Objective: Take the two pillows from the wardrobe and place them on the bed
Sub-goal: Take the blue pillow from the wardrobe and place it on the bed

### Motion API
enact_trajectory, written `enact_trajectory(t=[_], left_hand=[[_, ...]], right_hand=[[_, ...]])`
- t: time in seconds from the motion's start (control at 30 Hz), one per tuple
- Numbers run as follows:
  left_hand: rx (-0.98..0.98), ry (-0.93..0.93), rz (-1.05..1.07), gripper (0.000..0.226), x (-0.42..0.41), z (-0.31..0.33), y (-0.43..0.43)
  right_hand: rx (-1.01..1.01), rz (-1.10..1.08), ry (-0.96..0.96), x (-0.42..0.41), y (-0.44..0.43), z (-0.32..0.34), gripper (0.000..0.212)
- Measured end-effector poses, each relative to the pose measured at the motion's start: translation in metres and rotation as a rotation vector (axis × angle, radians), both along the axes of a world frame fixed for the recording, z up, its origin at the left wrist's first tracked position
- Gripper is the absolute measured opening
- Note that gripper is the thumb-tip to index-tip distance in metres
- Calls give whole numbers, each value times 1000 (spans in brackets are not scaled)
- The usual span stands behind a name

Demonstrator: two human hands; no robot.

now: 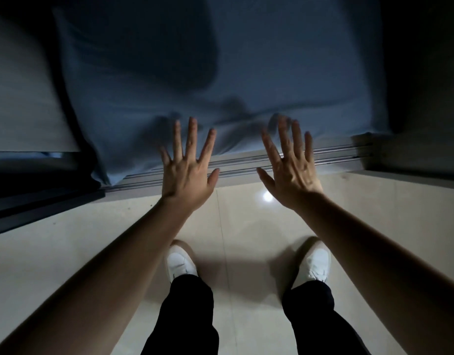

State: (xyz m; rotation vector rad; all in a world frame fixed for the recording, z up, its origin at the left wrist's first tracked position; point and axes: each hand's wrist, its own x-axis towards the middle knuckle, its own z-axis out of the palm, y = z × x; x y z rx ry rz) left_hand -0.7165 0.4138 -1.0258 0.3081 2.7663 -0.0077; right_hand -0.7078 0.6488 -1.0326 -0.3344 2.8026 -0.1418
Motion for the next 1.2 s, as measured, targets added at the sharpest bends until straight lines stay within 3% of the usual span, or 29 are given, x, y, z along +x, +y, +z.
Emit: enact_trajectory(t=[0.13,0.2,0.37,0.57,0.7,0.8,1.03,1.2], left_hand=[[-104,52,38,112,-22,-22,-5],[-144,70,44,113,-27,-35,-8],[-60,77,33,61,-33,-48,-7],[-12,18,-28,53,-47,-4,-29],[19,0,-39,62,-45,44,-47],[10,-41,-27,68,-27,73,-52],[-48,-2,69,122,36,113,-23],[-57,-116,19,78,71,147,8]], right_hand=[[61,25,48,-20,-8,-24,98],[92,24,63,-26,-9,-36,101],[119,15,72,-28,-12,-46,104],[121,-37,63,-36,-22,-8,108],[113,-115,78,-50,-35,29,86],[80,-42,-10,-41,-35,58,70],[-105,-67,-114,19,-8,134,78],[-67,-126,-227,73,7,175,79]])
